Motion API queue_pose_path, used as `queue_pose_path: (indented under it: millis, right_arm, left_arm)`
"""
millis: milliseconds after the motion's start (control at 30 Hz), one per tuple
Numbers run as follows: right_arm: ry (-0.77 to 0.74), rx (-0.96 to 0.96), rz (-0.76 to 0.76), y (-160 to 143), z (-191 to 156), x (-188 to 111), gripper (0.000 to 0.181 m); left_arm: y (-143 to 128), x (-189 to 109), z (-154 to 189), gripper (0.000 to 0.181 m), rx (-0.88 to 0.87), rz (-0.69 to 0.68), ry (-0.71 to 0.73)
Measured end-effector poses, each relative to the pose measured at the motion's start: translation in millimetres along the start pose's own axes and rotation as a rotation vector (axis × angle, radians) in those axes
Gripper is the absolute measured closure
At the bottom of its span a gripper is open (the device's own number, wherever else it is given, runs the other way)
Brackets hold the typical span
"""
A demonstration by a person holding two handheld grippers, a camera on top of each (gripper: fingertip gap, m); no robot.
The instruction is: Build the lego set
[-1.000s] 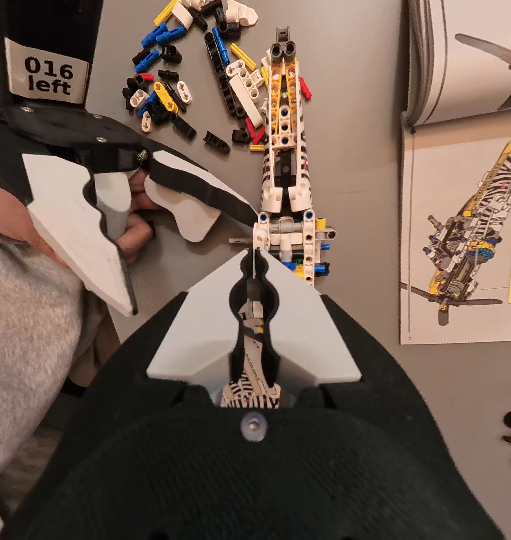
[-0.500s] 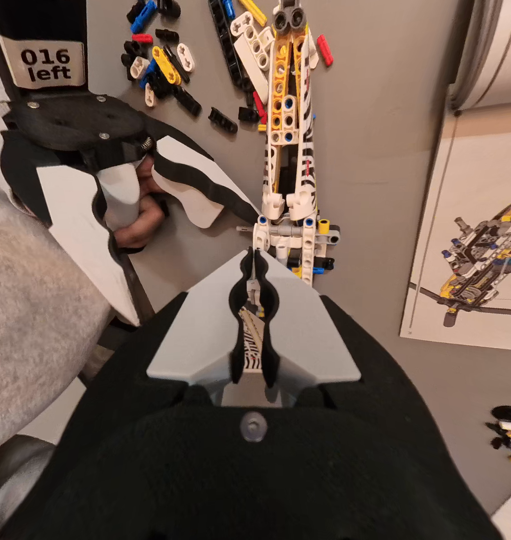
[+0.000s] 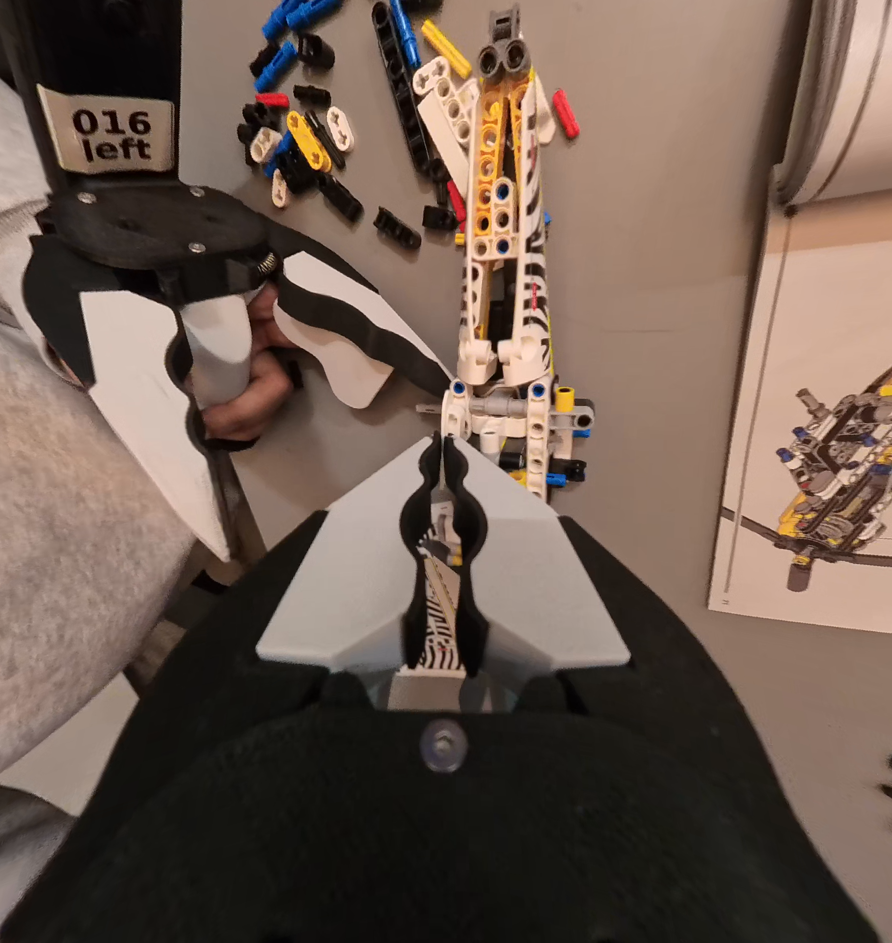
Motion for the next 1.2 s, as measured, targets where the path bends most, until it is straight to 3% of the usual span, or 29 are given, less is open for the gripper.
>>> queue_pose_path:
  millis: [133,467,800,1067,1200]
  right_arm:
    - [0.001,0.018,0.033,-2.3,-0.2,-0.2,0.181]
    - [-0.061,-0.170,-0.063,0.6,-5.3,1.6,0.181]
    - [-0.008,0.008,0.089,-4.8,-1.1,-0.6,0.181]
    - [-0.048,-0.294,0.000,-5.1,-6.0,0.6,0.181]
    - [-0.022,-0.319,-0.039,-2.3,-3.8,0.3,0.181]
  left_arm:
    - [-0.1,0.1,-0.1,0.080,-0.001,-0.001,0.001]
    - [0.4,-0.3,-0.2,0.080,-0.016,-0.002,0.001]
    - [0.8,-0.4,-0.2,0.080,-0.028,-0.002,-0.001]
    - [0.5,-0.7,0.0,0.080,-0.029,-0.004,0.001]
    - [0.1,-0.4,0.0,0.080,-0.031,-0.008,0.001]
Point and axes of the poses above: each gripper's, where its closed fingertips meet, x out along the fingers, y out of its top, z = x × y across the jaws, the point moved 4 cm from there along -x, back along the fingers, and after that the axes turned 13 degrees about z, right-handed, at the moved point
